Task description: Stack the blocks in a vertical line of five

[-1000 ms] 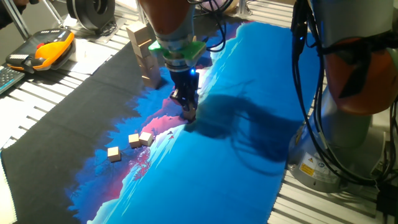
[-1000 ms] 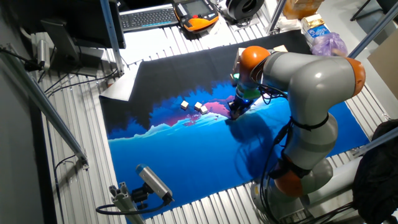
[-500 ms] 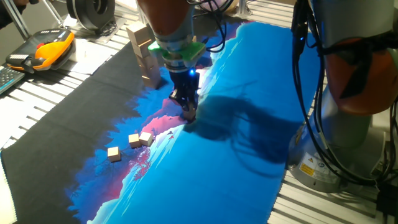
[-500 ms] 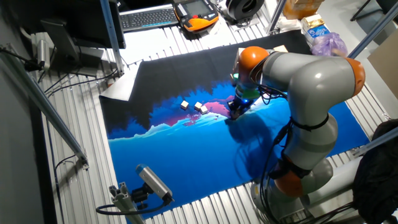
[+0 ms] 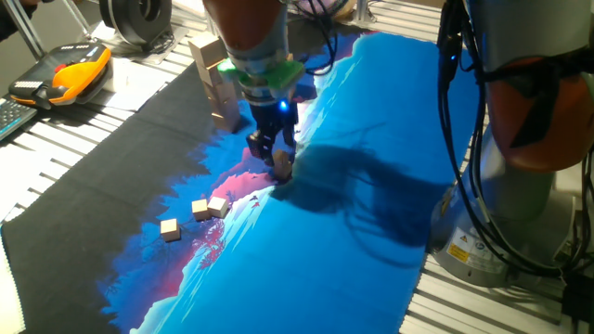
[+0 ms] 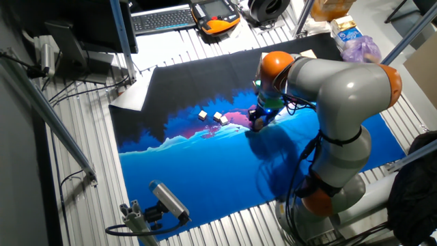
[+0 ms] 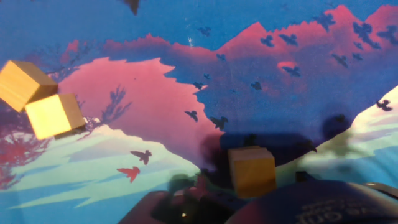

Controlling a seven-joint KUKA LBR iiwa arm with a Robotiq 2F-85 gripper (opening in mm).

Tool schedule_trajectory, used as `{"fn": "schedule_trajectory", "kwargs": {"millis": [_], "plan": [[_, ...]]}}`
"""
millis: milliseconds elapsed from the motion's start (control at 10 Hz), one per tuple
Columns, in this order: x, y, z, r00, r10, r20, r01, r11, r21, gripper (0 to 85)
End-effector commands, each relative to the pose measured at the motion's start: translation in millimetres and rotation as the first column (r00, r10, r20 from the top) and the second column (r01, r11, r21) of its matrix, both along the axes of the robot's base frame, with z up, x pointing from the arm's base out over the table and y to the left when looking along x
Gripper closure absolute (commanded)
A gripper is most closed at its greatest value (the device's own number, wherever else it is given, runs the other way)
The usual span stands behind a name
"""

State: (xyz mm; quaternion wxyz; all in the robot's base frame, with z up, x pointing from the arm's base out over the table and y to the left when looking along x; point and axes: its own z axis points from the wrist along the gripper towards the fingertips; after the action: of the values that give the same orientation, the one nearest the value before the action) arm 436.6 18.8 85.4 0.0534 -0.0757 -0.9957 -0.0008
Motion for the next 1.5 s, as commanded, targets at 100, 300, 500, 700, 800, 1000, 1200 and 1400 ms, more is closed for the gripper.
{"fn": "schedule_trajectory", "kwargs": {"millis": [100,300,500,700,800,1000,1200,1400], "plan": [[2.8,1.6,19.8,1.0,-0.008,-0.019,0.008,1.0,0.009,17.0],[0.5,10.8,13.6,1.0,-0.025,0.007,0.025,0.999,0.037,34.0],[2.1,10.4,13.4,1.0,-0.005,-0.004,0.005,0.999,0.042,51.0],[2.7,9.1,14.1,0.999,0.039,-0.03,-0.036,0.996,0.082,85.0],[2.7,9.1,14.1,0.998,0.057,-0.025,-0.055,0.995,0.078,85.0],[2.7,9.1,14.1,0.999,0.038,-0.025,-0.035,0.992,0.125,85.0],[2.7,9.1,14.1,0.999,0.021,-0.041,-0.015,0.99,0.139,85.0],[2.7,9.1,14.1,1.0,-0.002,-0.007,0.003,0.992,0.129,85.0]]}}
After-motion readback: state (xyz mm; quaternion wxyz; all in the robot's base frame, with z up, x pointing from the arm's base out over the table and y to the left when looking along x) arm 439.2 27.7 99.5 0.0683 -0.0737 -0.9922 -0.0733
